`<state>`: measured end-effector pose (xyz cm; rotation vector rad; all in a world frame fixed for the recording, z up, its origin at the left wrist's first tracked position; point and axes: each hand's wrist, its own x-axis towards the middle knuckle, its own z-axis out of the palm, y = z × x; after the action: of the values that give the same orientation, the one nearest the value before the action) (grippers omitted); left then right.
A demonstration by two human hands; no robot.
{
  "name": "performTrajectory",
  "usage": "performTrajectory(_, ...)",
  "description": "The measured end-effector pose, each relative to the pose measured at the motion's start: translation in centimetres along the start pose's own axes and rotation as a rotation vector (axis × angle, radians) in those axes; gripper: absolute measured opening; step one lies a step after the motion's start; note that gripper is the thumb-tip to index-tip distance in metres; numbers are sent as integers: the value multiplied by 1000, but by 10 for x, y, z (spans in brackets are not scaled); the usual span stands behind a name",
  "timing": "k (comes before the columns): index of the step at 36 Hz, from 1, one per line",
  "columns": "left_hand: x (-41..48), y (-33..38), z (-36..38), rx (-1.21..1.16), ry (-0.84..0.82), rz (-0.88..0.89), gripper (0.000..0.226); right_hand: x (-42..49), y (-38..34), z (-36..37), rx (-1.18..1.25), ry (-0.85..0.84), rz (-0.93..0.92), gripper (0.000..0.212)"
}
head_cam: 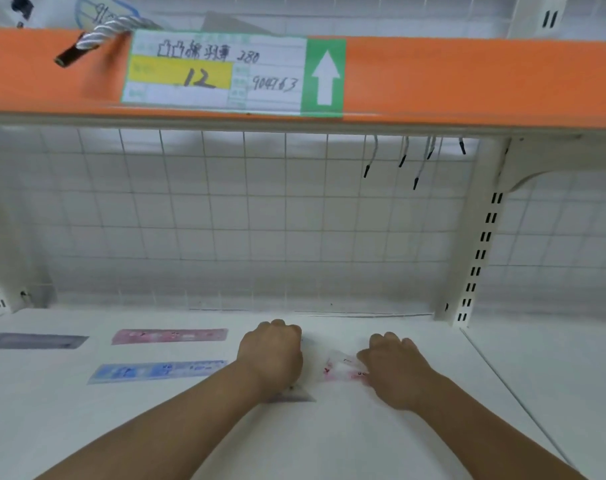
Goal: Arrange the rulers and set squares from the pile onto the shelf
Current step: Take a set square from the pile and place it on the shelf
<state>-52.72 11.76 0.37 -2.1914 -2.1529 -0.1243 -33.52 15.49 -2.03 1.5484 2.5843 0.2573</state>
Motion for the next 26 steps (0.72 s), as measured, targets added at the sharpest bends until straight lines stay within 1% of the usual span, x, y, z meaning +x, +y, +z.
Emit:
performTrajectory(8, -1, 7, 2, 19, 3, -3, 24, -2, -6, -7, 33, 67, -28, 31)
performTrajectory(13, -6, 3, 4, 21, -13, -39, 25, -1, -18, -17, 92, 132, -18, 26)
performTrajectory(16, -14, -6, 5, 23, -17, -70, 26, 2, -32, -25, 130, 180, -21, 18)
performTrajectory(26, -56, -67, -5, 18, 0, -206, 23, 14, -108, -47, 144, 239, -192, 20)
